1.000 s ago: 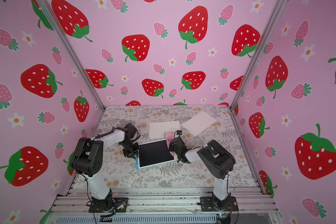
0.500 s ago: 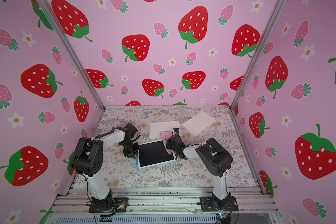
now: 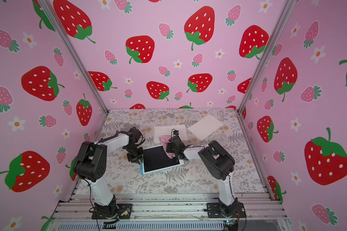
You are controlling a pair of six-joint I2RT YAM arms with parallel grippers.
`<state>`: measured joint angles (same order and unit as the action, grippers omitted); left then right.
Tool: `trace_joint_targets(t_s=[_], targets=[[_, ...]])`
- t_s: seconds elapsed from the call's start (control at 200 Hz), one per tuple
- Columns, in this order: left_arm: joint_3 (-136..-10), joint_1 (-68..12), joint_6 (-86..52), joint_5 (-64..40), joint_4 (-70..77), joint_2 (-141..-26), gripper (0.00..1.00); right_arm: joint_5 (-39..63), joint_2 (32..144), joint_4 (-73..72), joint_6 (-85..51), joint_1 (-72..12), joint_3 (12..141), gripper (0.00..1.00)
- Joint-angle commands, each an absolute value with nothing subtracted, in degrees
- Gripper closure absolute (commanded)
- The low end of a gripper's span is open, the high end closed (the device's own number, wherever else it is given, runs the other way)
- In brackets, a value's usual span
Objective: Wipe the drawing tablet
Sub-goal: Wipe the dirt from the drawing tablet.
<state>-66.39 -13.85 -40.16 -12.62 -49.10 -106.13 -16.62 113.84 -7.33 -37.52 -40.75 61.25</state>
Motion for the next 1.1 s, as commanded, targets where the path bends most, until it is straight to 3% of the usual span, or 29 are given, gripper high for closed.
trace_joint_targets(t_s=[0.0, 0.125, 0.225, 0.465, 0.565, 0.75, 0.951, 1.096], targets=[[-62.7, -14.8, -40.1, -9.4, -45.2, -111.5, 0.81, -16.1, 117.5, 6.1, -36.1, -44.9, 60.7, 1.0], [-62.8, -14.8, -40.0, -9.4, -45.3, -111.8, 0.81, -16.9, 124.9, 10.3, -32.6, -56.1, 74.6, 1.0], [-62.9, -14.7, -39.6, -9.0, -45.6, -111.8, 0.81, -17.6, 127.8, 12.1, -33.3, -56.0, 78.7, 1.0], [-62.5, -14.7, -39.8, -9.3, -44.9, -111.8, 0.81, -19.0, 117.9, 5.6, -35.9, -40.9, 57.4, 1.0], [-62.7, -14.7, -39.8, -9.5, -44.9, -111.8, 0.81, -17.5, 114.3, 2.0, -35.1, -43.9, 51.3, 1.0], [-63.3, -14.7, -39.9, -9.9, -45.1, -112.1, 0.81, -20.2, 113.9, 0.7, -35.4, -59.9, 52.7, 1.0], [-63.2, -14.8, -39.7, -10.4, -44.8, -112.3, 0.81, -20.5, 104.5, -3.4, -41.6, -46.3, 34.0, 1.0], [-62.7, -14.9, -39.1, -11.3, -43.1, -112.1, 0.81, -20.0, 102.2, -5.8, -40.6, -49.8, 31.7, 1.0]])
